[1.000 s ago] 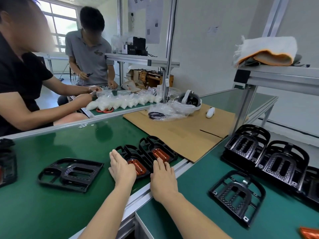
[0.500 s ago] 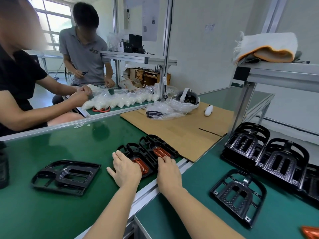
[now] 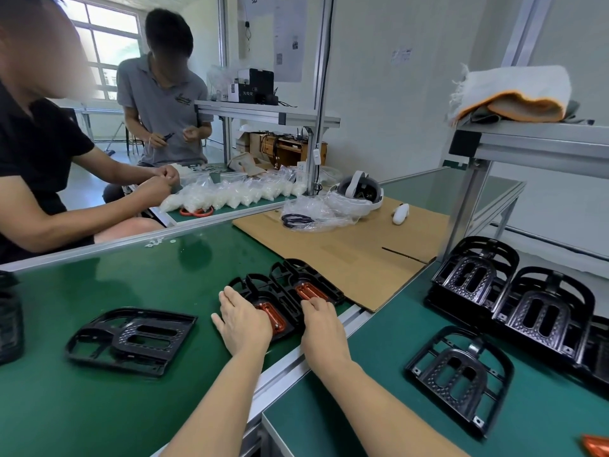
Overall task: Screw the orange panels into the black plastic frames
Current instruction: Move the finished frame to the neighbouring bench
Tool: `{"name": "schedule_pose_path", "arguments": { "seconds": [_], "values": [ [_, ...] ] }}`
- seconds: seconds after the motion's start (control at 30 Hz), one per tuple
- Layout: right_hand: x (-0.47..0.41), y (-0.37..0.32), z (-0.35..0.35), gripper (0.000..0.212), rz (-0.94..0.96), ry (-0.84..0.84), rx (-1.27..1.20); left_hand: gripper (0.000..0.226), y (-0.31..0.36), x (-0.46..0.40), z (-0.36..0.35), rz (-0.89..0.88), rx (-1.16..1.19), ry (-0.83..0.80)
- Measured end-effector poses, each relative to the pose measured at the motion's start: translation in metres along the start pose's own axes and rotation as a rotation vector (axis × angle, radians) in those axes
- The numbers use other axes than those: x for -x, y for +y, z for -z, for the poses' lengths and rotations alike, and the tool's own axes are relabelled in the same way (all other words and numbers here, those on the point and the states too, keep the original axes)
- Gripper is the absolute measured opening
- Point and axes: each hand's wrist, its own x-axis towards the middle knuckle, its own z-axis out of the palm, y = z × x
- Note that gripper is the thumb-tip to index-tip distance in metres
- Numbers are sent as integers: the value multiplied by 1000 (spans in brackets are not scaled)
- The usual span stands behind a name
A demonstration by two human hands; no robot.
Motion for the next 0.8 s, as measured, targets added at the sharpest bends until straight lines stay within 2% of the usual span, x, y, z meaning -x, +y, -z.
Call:
{"name": "schedule_pose_path", "arguments": {
  "seconds": [0.13, 0.2, 0.3, 0.47, 0.57, 0.8],
  "values": [
    [-12, -13, 2, 44, 43, 58, 24, 63, 2, 2, 0, 26, -59, -1],
    [-17, -12, 3, 46, -5, 7, 59, 62, 3, 4, 0, 33, -110, -4],
    [-17, -6, 3, 37, -41, -119, 103, 62, 3, 3, 0, 35, -143, -24],
    [-9, 0, 5, 44, -5, -125, 98, 64, -3, -1, 7, 26, -67, -85],
    [1, 7, 10, 51, 15, -148, 73, 64, -17, -4, 17, -11, -101, -41],
    [28, 27, 26, 46, 63, -89, 98, 64, -48, -29, 47, 27, -140, 40]
  ]
}}
